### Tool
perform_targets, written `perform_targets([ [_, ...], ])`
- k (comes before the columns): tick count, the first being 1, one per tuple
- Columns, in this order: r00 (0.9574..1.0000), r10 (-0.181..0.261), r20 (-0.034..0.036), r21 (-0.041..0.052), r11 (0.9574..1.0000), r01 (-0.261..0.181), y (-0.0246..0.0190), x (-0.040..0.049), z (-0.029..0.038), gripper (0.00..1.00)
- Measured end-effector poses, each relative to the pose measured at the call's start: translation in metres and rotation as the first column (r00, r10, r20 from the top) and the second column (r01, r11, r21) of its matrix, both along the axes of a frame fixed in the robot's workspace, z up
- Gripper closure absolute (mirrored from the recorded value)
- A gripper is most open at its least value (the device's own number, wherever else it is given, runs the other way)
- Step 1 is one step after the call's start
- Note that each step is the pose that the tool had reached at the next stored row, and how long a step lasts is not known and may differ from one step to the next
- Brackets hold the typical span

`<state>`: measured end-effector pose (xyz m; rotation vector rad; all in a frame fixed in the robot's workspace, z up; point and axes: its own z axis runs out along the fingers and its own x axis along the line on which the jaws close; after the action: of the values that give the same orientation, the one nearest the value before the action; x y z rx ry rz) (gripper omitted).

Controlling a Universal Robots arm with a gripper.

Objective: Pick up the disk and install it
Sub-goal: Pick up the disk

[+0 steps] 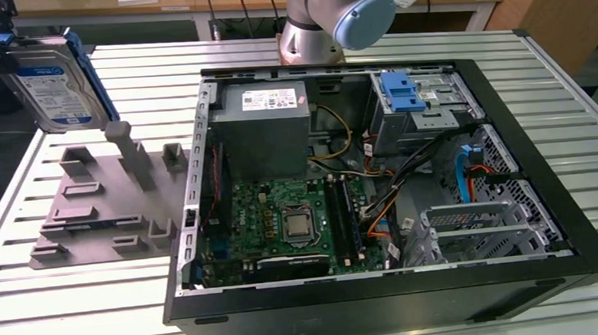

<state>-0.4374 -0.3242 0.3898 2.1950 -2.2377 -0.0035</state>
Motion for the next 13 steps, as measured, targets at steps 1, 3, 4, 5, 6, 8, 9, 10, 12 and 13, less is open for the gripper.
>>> perform_targets([
  [1, 1.0000, 0.000, 0.0000, 0.0000, 1.0000, 0.000, 0.0000, 0.0000, 0.0002, 0.64],
  [3, 1.0000, 0.000, 0.0000, -0.0001, 1.0000, 0.000, 0.0001, 0.0000, 0.0006, 0.64],
  [4, 1.0000, 0.000, 0.0000, -0.0001, 1.0000, 0.000, 0.0001, 0.0000, 0.0008, 0.64],
  [5, 1.0000, 0.000, -0.0001, -0.0001, 1.0000, 0.000, 0.0001, 0.0000, 0.0011, 0.64],
  [6, 1.0000, 0.000, -0.0001, -0.0001, 1.0000, 0.000, 0.0001, 0.0000, 0.0014, 0.64],
  [8, 1.0000, 0.000, -0.0001, -0.0001, 1.0000, 0.000, 0.0001, 0.0000, 0.0020, 0.64],
  [9, 1.0000, 0.000, -0.0001, -0.0001, 1.0000, 0.000, 0.0001, 0.0000, 0.0024, 0.64],
  [10, 1.0000, 0.000, -0.0001, -0.0001, 1.0000, 0.000, 0.0001, 0.0000, 0.0028, 0.64],
  [12, 1.0000, 0.000, 0.0000, 0.0000, 1.0000, 0.000, 0.0002, 0.0000, 0.0035, 0.64],
  [13, 1.0000, 0.000, -0.0001, -0.0001, 1.0000, 0.000, 0.0001, 0.0000, 0.0040, 0.64],
])
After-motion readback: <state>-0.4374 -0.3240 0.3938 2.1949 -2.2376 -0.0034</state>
